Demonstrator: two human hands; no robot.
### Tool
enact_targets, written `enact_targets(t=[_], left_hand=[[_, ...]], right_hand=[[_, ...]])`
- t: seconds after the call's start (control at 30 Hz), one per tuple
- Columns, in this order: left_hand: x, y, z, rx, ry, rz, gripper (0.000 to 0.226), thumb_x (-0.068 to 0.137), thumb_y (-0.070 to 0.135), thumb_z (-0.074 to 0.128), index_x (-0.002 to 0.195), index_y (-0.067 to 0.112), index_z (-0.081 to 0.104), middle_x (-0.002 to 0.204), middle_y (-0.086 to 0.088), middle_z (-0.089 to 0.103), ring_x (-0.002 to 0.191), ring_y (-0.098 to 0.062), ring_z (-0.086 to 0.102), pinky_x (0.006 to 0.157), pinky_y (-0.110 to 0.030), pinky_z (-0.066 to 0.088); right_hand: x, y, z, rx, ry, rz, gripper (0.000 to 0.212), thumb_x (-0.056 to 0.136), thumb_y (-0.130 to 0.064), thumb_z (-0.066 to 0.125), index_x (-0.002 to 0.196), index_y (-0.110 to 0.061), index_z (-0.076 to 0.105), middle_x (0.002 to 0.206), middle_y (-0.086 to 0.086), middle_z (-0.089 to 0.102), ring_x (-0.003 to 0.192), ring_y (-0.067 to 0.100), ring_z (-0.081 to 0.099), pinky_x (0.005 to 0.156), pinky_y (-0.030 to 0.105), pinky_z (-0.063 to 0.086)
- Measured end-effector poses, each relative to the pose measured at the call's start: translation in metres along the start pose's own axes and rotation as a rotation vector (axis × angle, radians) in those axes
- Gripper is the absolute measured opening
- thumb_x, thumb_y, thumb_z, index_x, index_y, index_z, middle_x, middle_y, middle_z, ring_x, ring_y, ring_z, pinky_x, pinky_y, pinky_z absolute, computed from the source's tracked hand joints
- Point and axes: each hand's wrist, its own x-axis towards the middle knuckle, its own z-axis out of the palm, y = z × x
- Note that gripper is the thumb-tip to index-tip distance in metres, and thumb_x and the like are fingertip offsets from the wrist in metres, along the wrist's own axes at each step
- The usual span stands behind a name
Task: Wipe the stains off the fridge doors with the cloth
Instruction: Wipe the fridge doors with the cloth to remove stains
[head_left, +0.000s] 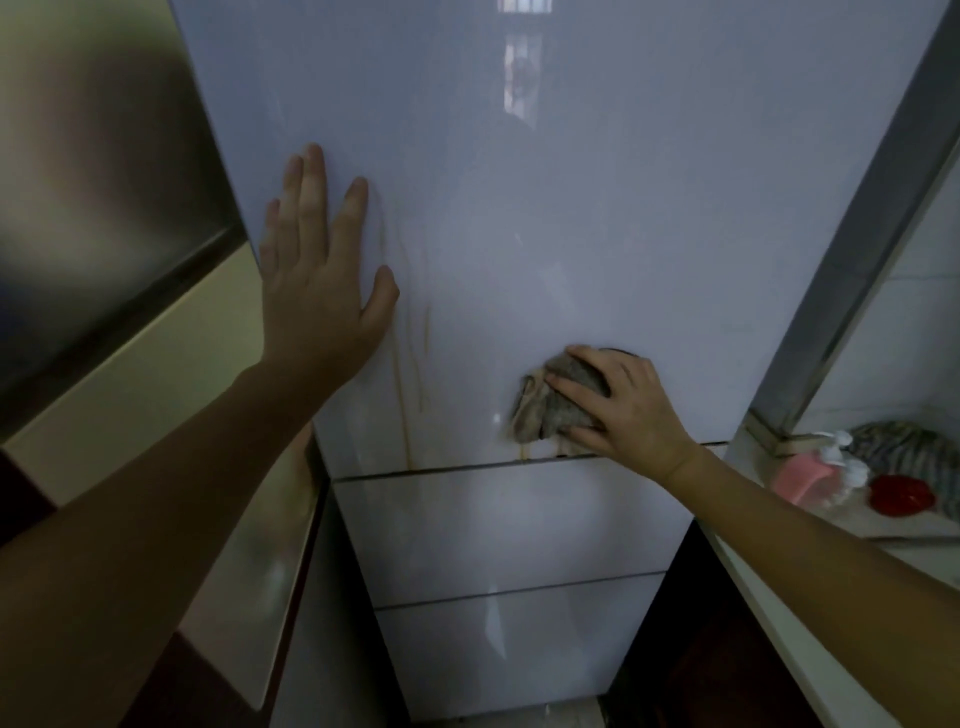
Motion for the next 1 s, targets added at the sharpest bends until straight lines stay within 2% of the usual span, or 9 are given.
enact_targets(t=[0.13,0.23,0.33,0.5,0.6,0.7,0.83,0.9,1.0], left_hand=[[0.001,-0.002,0.001,0.012,0.003,0.016,0.069,0.097,0.038,0.046,0.157,0.012,0.023,0.167,-0.02,0.007,0.156,-0.037,0.005,0.126,-0.055,0.011],[0.0,-0.003,0.004,0.012,0.0,0.012,0.07,0.097,0.04,0.046,0.158,0.014,0.021,0.168,-0.019,0.005,0.156,-0.036,0.003,0.126,-0.054,0.009],[0.0,-0.002,0.005,0.027,0.01,0.024,0.07,0.098,0.041,0.044,0.158,0.014,0.02,0.167,-0.02,0.004,0.156,-0.037,0.002,0.127,-0.053,0.008],[0.0,-0.001,0.005,0.039,0.001,0.009,0.071,0.097,0.042,0.043,0.158,0.013,0.02,0.167,-0.021,0.004,0.156,-0.038,0.002,0.127,-0.053,0.007],[0.001,-0.001,0.005,0.046,0.01,0.019,0.07,0.098,0.041,0.043,0.158,0.012,0.021,0.167,-0.023,0.005,0.156,-0.04,0.003,0.127,-0.054,0.008],[0.001,-0.002,0.006,0.063,0.024,0.028,0.07,0.098,0.041,0.043,0.158,0.012,0.021,0.166,-0.023,0.006,0.155,-0.04,0.004,0.127,-0.054,0.008],[0.001,-0.002,0.008,0.077,0.008,0.015,0.071,0.098,0.044,0.041,0.159,0.015,0.018,0.167,-0.022,0.005,0.156,-0.039,0.002,0.127,-0.051,0.006],[0.001,-0.002,0.009,0.079,0.017,0.013,0.071,0.098,0.045,0.041,0.159,0.015,0.019,0.167,-0.023,0.005,0.156,-0.04,0.003,0.127,-0.052,0.006],[0.001,-0.003,0.011,0.079,0.037,0.012,0.071,0.098,0.045,0.04,0.159,0.014,0.02,0.166,-0.024,0.007,0.155,-0.04,0.004,0.127,-0.051,0.006]], right_hand=[[-0.007,-0.016,0.01,0.135,0.143,0.28,0.048,0.083,-0.027,0.079,0.129,-0.015,0.07,0.135,0.018,0.054,0.118,0.035,0.054,0.098,0.048,0.047],[-0.013,-0.043,0.018,0.31,0.363,0.725,0.048,0.083,-0.011,0.079,0.13,-0.009,0.067,0.132,0.013,0.046,0.123,0.028,0.048,0.108,0.042,0.046],[-0.001,-0.068,0.028,0.48,0.579,1.064,0.045,0.087,-0.012,0.073,0.132,-0.008,0.064,0.131,0.008,0.044,0.127,0.027,0.049,0.114,0.04,0.043],[0.025,-0.091,0.042,0.656,0.817,1.33,0.043,0.09,-0.026,0.069,0.13,-0.009,0.065,0.13,0.013,0.05,0.123,0.029,0.054,0.111,0.039,0.048],[0.027,-0.088,0.055,0.683,1.042,1.437,0.032,0.092,-0.027,0.066,0.113,-0.003,0.072,0.109,0.022,0.067,0.102,0.038,0.065,0.095,0.053,0.056],[0.027,-0.102,0.07,0.71,1.235,1.635,0.032,0.092,-0.03,0.066,0.113,-0.007,0.074,0.106,0.012,0.074,0.099,0.027,0.071,0.09,0.052,0.06],[0.023,-0.13,0.088,0.743,1.336,1.879,0.027,0.096,-0.026,0.068,0.116,-0.008,0.072,0.111,0.008,0.075,0.1,0.022,0.072,0.089,0.05,0.061],[0.024,-0.129,0.093,0.74,1.321,1.913,0.026,0.095,-0.027,0.068,0.116,-0.013,0.073,0.11,0.004,0.075,0.099,0.019,0.072,0.09,0.048,0.061],[0.037,-0.129,0.088,0.771,1.304,1.752,0.025,0.09,-0.031,0.075,0.114,-0.024,0.073,0.108,-0.006,0.074,0.102,0.013,0.072,0.093,0.039,0.061]])
